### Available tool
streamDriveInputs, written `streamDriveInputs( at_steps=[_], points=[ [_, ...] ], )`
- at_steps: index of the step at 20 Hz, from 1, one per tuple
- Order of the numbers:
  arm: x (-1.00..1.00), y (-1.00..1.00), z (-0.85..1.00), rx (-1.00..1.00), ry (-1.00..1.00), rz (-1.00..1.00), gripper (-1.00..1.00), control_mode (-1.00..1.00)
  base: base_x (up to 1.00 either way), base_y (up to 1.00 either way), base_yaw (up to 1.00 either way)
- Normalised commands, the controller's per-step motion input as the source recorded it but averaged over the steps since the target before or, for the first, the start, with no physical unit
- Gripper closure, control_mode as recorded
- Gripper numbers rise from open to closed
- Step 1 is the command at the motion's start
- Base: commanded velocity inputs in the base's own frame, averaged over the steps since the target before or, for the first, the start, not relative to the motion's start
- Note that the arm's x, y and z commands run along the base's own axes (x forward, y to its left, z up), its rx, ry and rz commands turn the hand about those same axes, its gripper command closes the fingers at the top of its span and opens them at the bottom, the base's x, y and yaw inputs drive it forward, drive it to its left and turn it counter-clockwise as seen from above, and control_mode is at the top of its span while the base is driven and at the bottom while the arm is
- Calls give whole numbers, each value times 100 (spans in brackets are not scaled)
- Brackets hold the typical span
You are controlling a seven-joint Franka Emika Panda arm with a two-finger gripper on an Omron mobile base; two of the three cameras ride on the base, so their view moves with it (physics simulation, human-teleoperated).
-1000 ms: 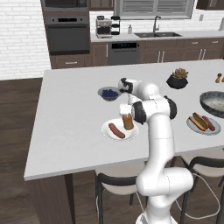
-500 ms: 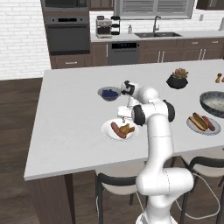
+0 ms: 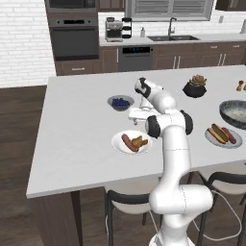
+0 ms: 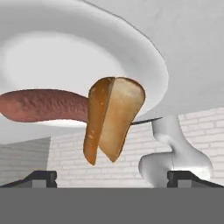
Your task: Place one bun and one sausage from the bowl on each plate.
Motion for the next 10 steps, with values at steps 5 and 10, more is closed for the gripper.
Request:
streamDriveInputs(
  at_steps=[5,10],
  points=[
    [-90,82,69,-30,-48,1,-100,-100,0,0,0],
    [-100,65,48,-31,-73,1,-100,-100,0,0,0]
  ],
)
